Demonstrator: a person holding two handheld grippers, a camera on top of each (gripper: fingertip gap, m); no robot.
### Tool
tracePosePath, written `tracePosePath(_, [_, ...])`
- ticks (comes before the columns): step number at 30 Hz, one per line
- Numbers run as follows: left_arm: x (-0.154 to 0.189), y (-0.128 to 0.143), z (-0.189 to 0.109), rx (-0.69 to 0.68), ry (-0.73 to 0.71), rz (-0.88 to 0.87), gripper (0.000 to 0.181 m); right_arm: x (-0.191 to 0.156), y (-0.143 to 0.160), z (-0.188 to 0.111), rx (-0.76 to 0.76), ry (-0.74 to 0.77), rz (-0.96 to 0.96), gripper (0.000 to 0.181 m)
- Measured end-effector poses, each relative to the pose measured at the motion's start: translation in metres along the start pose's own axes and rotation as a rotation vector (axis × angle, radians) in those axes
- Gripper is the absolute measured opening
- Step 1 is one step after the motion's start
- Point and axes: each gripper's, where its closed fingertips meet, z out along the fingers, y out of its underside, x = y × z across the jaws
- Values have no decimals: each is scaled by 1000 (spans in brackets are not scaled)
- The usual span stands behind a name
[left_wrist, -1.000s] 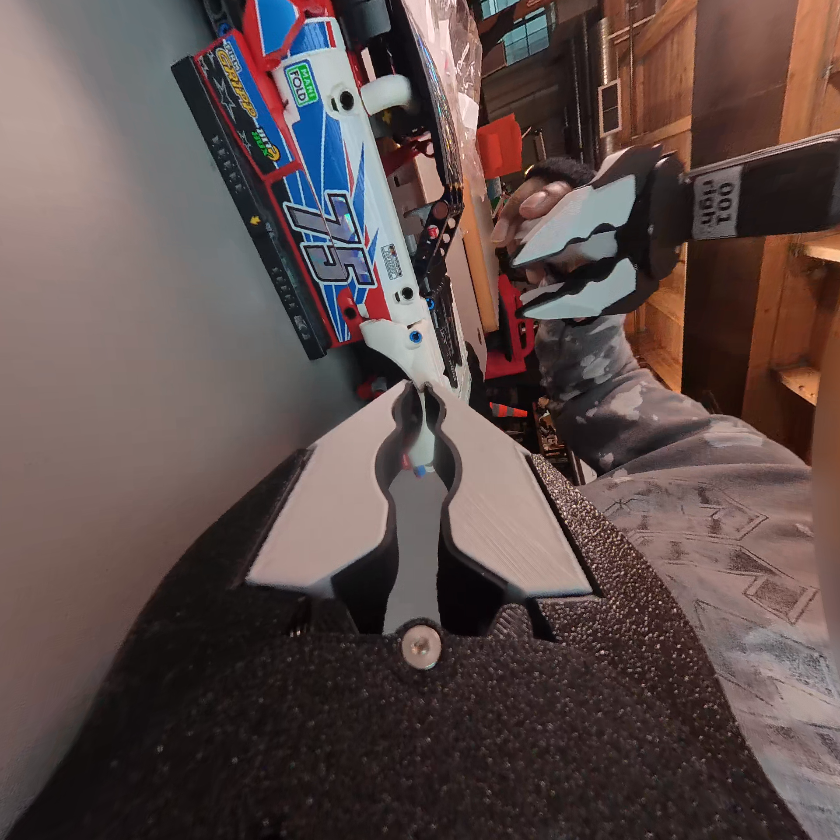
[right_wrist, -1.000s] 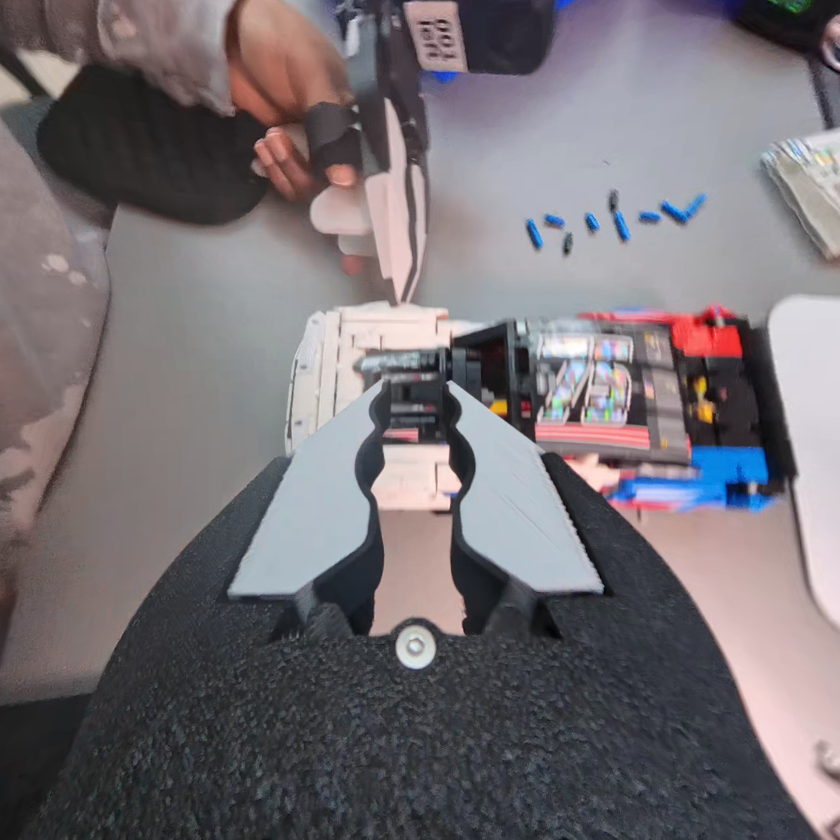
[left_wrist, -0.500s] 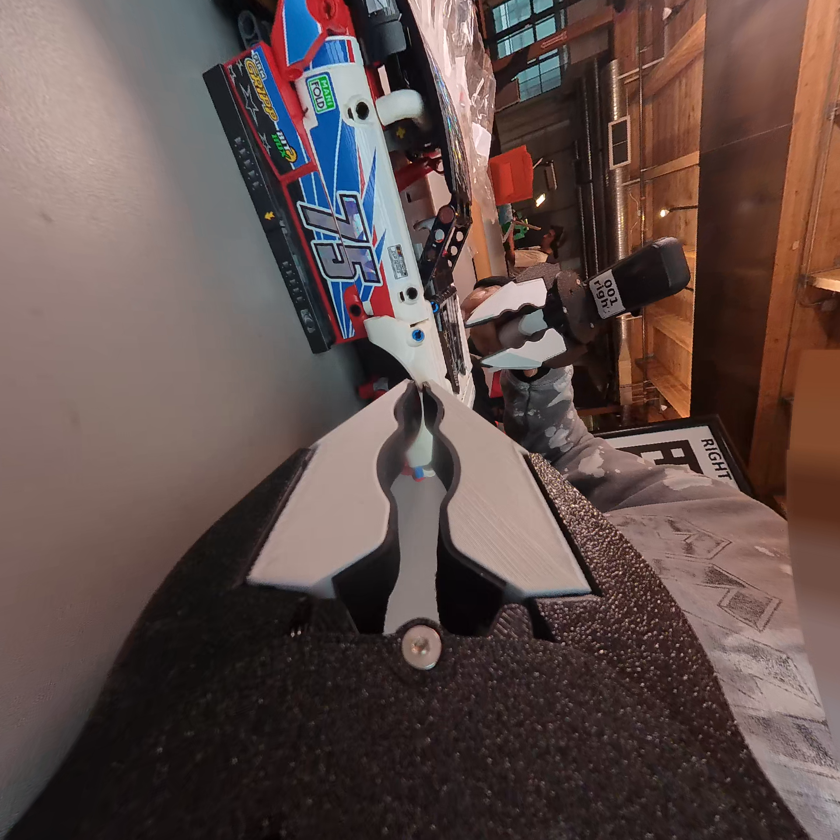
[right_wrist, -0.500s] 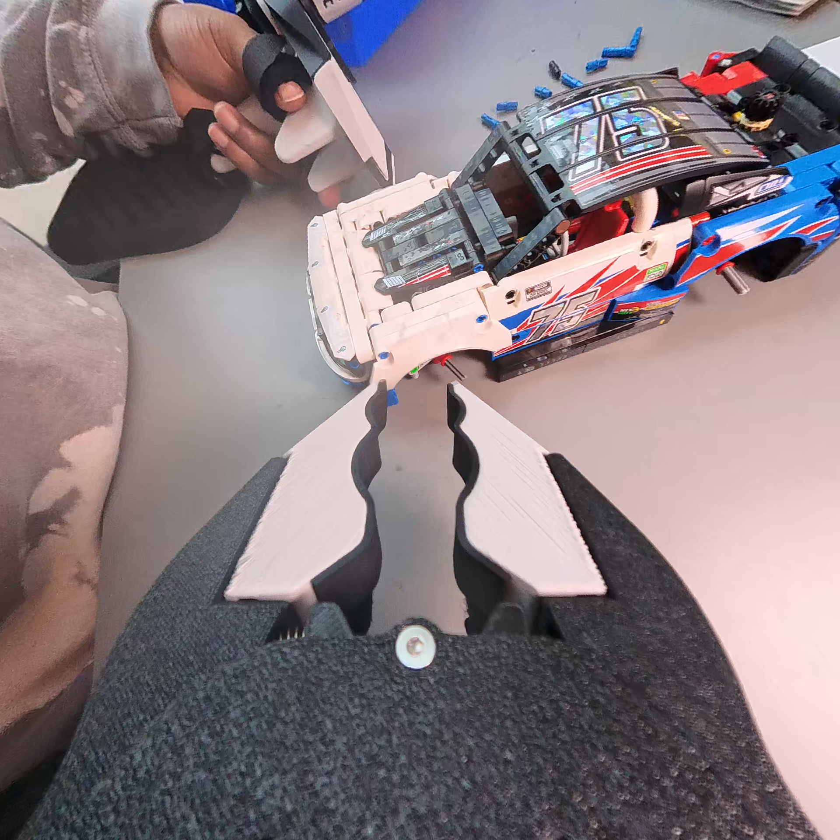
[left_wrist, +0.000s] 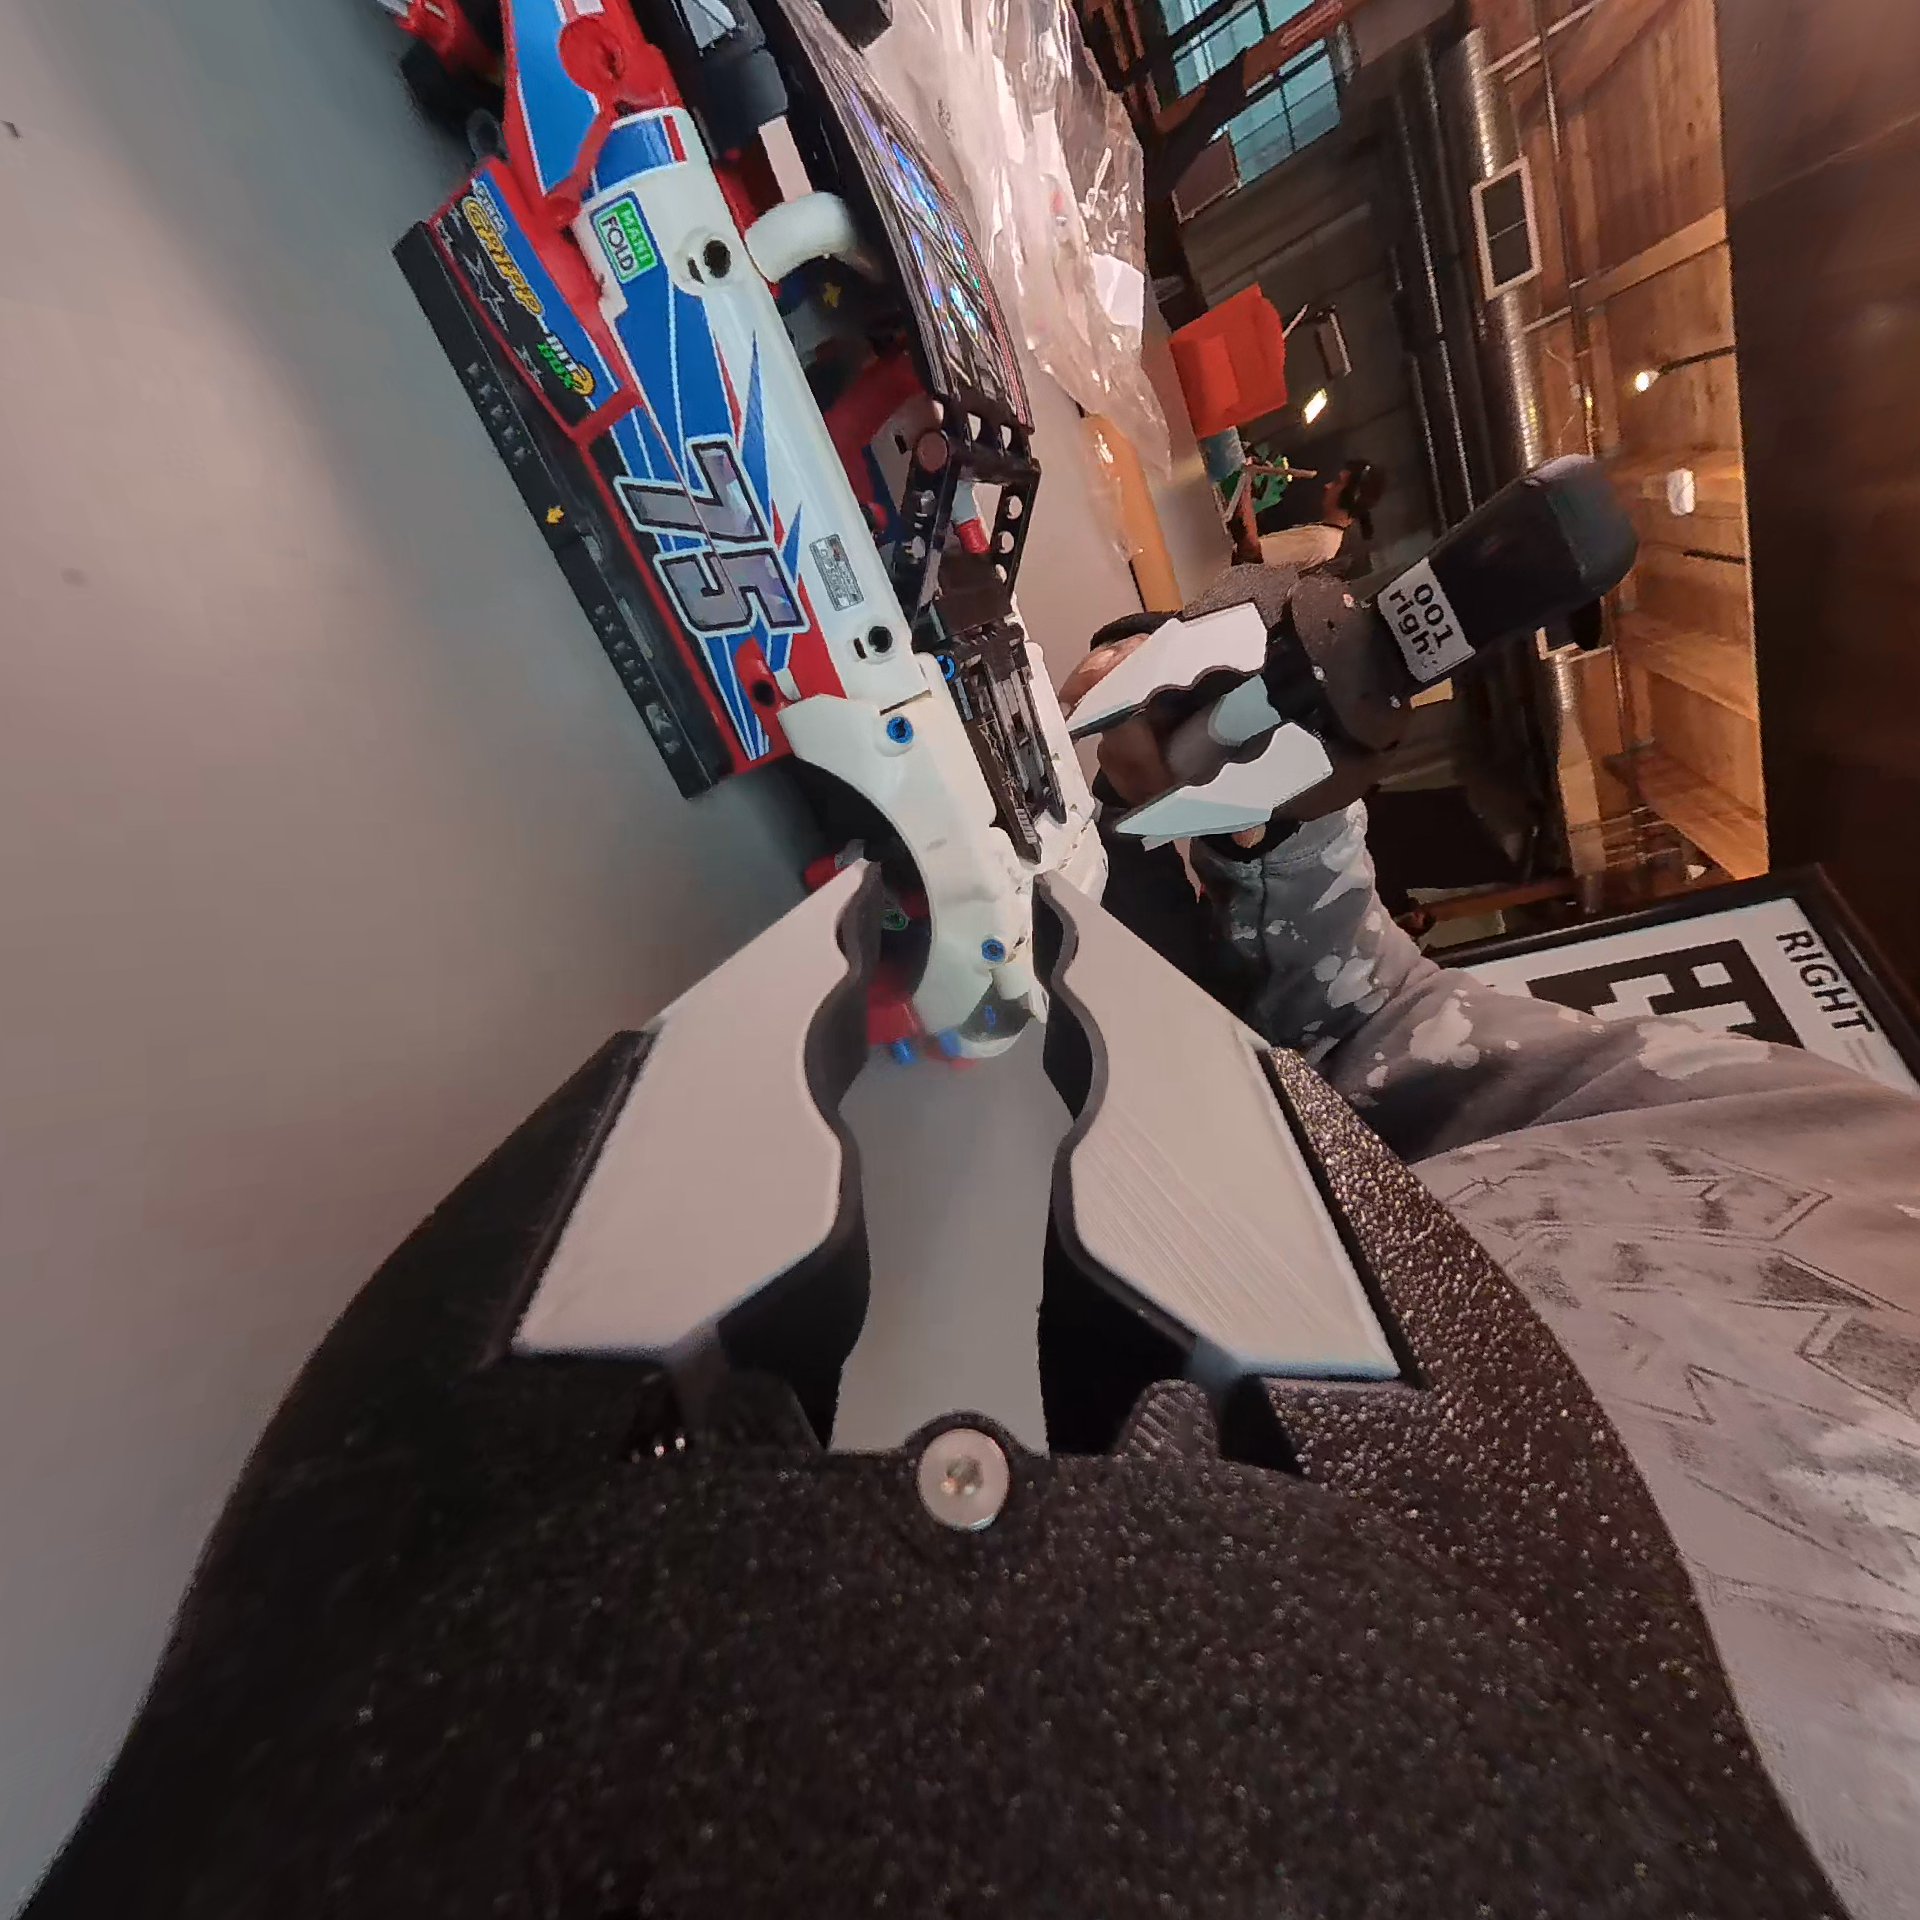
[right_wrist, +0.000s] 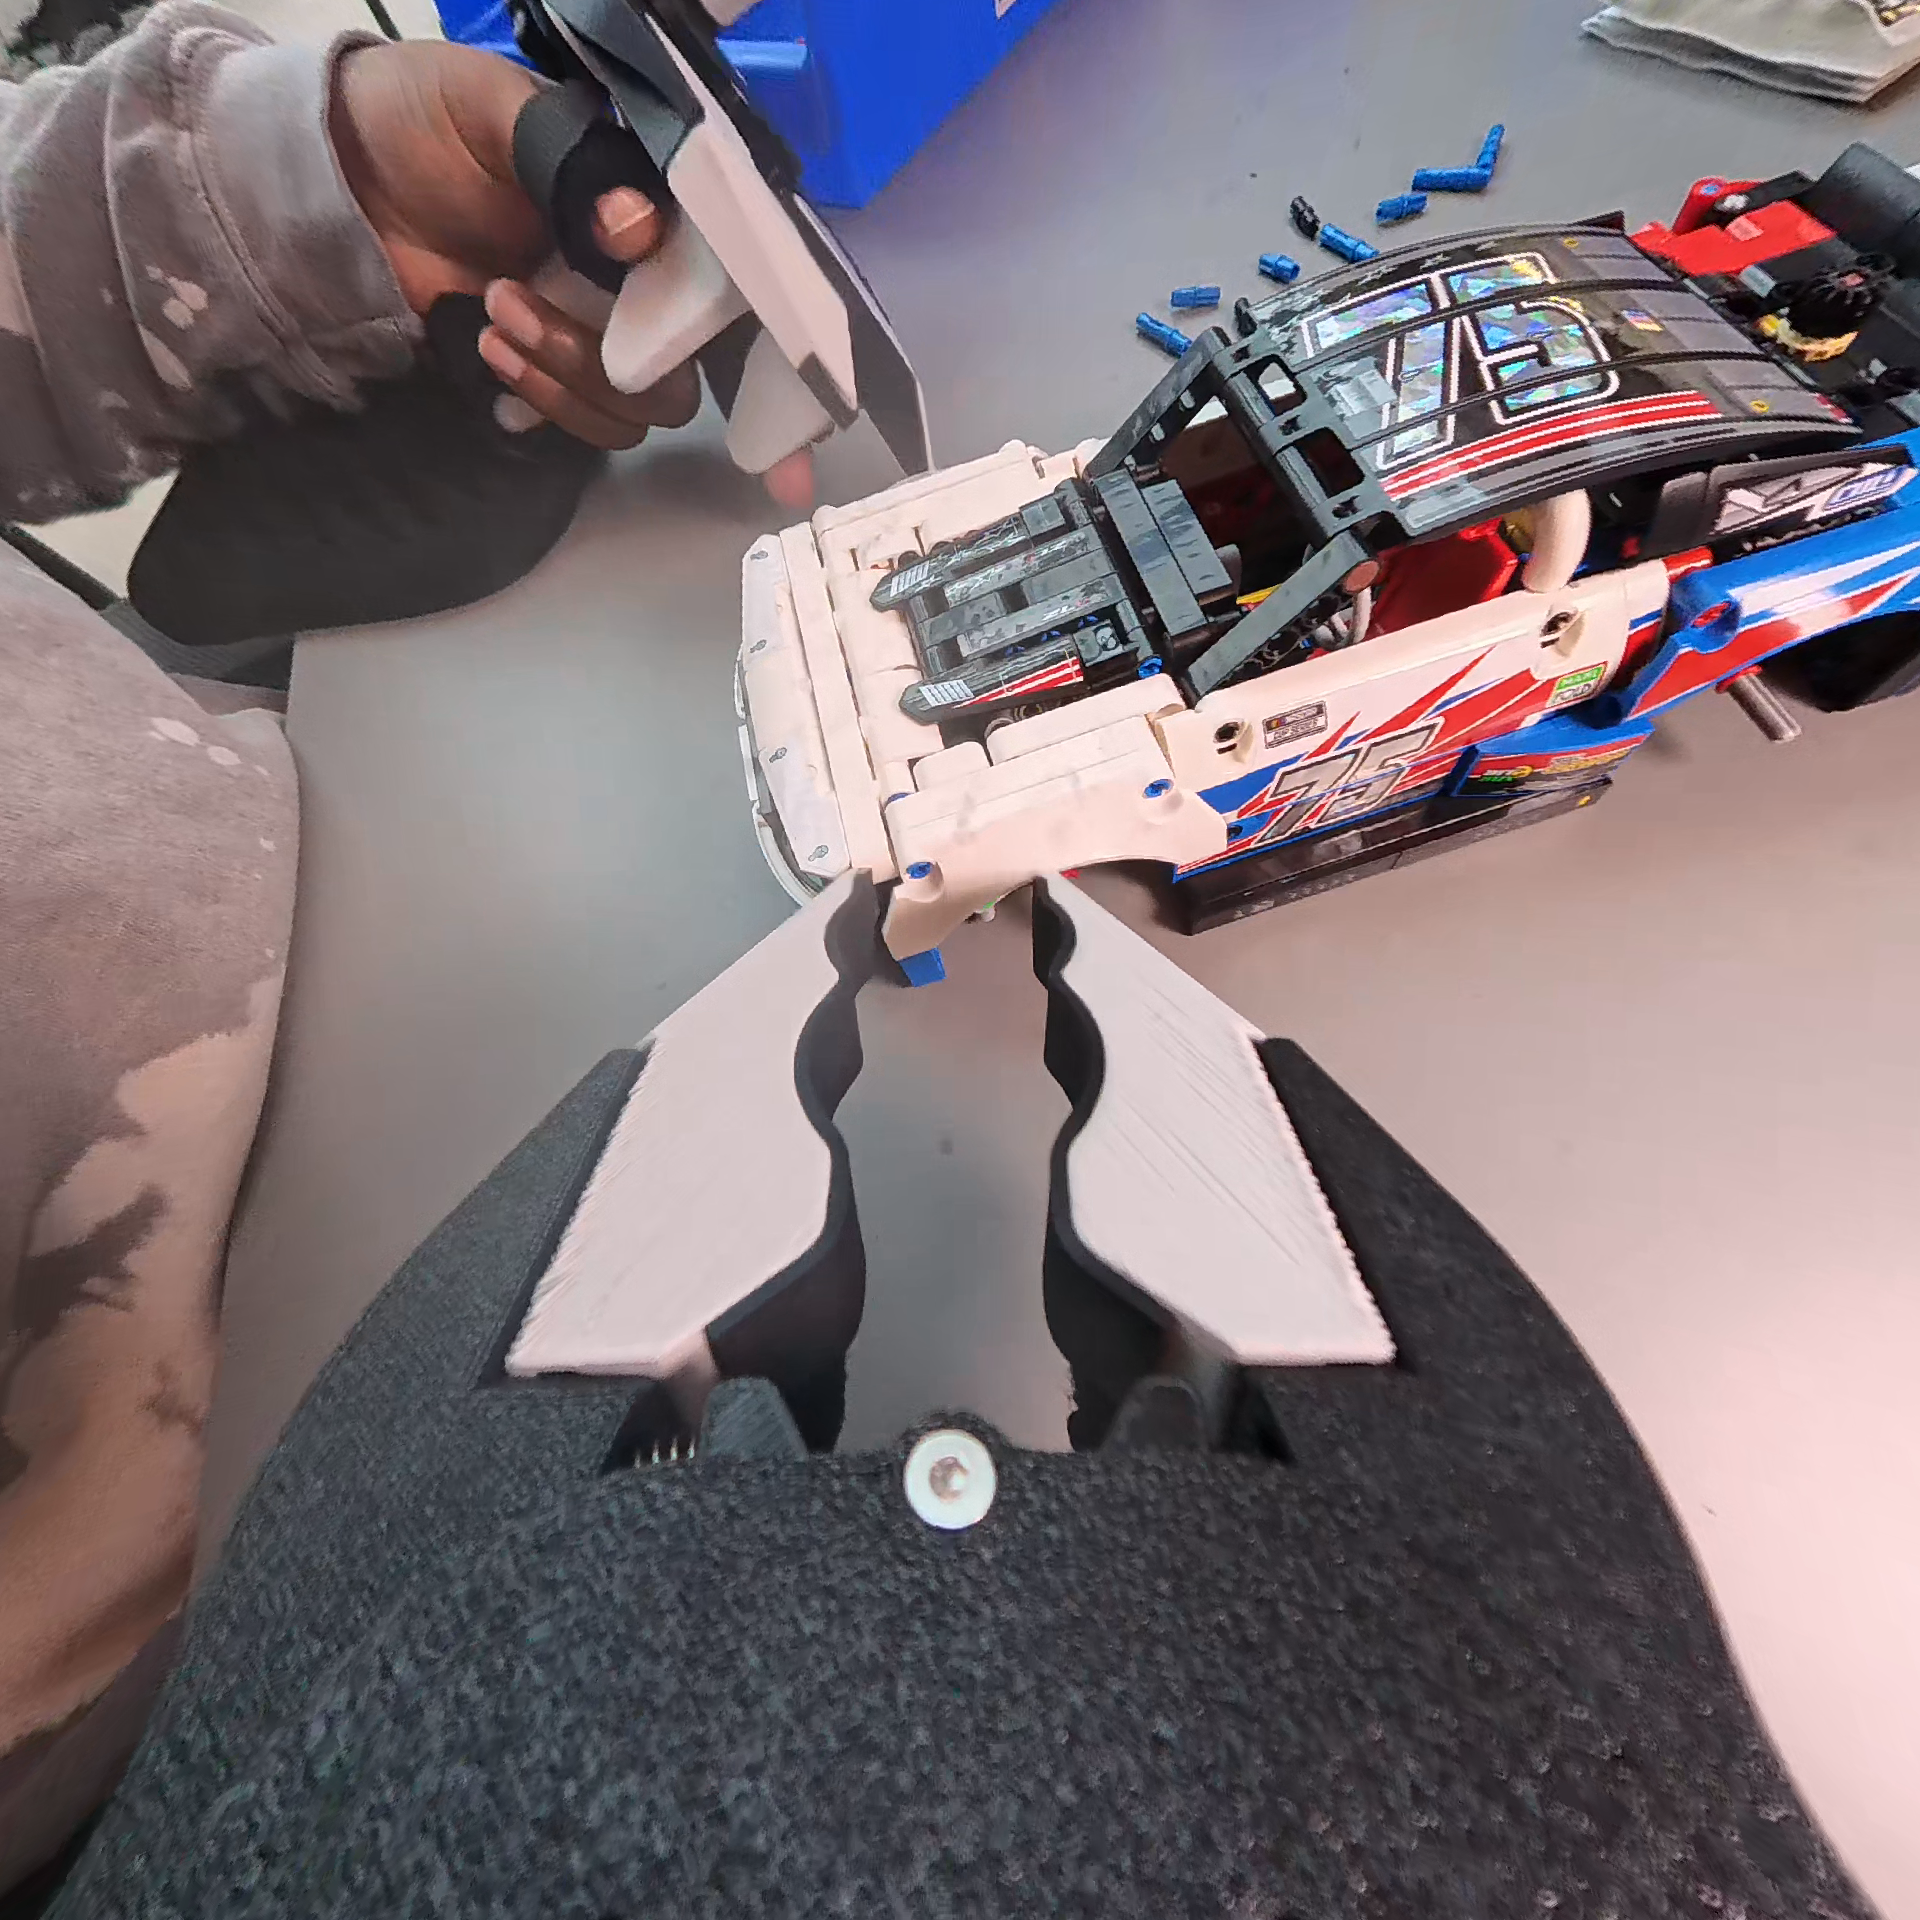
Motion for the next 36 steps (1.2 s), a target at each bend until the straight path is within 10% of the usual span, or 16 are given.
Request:
tracePosePath(1, [1, 0, 2, -7, -2, 12, 27, 0, -1, 1, 4, 0, 4, 30])
tracePosePath(36, [-9, -15, 22, -13, -87, 133, 17, 11, -3, 0, 68, 22, 85, 25])
